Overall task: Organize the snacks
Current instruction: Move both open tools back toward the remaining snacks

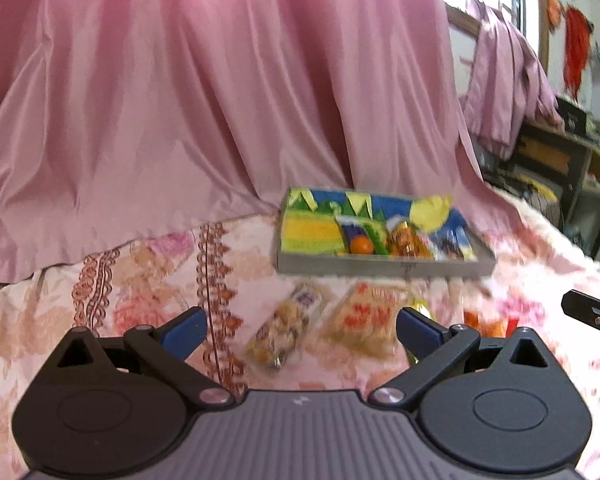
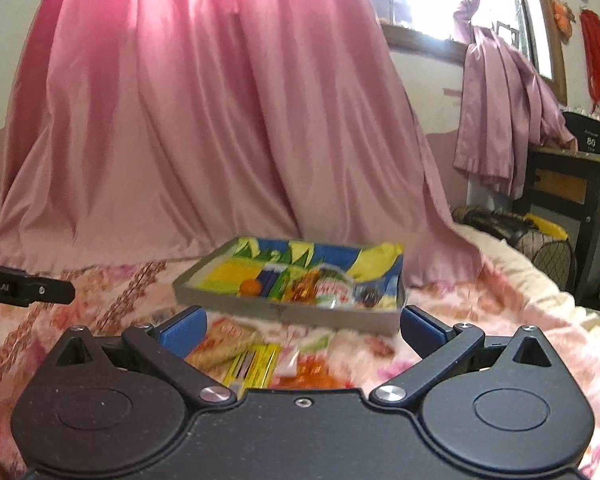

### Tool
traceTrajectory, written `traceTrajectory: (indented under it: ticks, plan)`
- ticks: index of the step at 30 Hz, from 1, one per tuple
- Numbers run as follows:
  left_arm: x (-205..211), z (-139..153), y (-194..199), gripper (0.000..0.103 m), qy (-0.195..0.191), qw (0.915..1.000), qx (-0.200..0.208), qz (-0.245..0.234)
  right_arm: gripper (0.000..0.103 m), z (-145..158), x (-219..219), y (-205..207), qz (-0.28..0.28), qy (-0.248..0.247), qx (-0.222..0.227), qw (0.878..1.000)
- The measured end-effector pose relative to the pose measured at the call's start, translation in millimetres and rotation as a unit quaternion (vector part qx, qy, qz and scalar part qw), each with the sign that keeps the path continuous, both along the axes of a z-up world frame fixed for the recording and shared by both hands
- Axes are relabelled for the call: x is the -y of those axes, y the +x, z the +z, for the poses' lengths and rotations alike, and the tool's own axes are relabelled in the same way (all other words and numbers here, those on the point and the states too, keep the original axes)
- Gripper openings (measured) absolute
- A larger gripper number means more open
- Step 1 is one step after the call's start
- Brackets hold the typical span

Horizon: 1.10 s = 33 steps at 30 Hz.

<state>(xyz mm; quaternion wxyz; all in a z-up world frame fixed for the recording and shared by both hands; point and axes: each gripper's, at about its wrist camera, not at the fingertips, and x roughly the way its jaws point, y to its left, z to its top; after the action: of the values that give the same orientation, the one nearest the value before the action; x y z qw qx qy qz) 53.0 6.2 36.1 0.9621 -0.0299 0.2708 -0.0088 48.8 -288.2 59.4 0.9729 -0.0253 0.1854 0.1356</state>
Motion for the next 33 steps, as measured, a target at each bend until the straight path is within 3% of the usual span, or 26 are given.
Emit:
traceTrajectory:
  ticks: [9,22,33]
  plan:
    - [8.2,-26.8,-10.8,0.103,0.019,0.9985,-0.047,-0.024,0.102,-23.3,-4.2,-14.6,0.009,-0.015,-0.044,0.999]
    - [20.4,-50.7,-6.0,0.103,0.023,0.9938,-0.102,-0.036,0.102,-49.8,-5.0,-4.1,0.019,-0.017,-0.126,0.992]
    - [27.7,-56.4,3.3,0.103,0.035,0.9912,-0.121,-0.042,0.102,-57.3,-2.0,4.4,0.014,-0.014,-0.157,0.987]
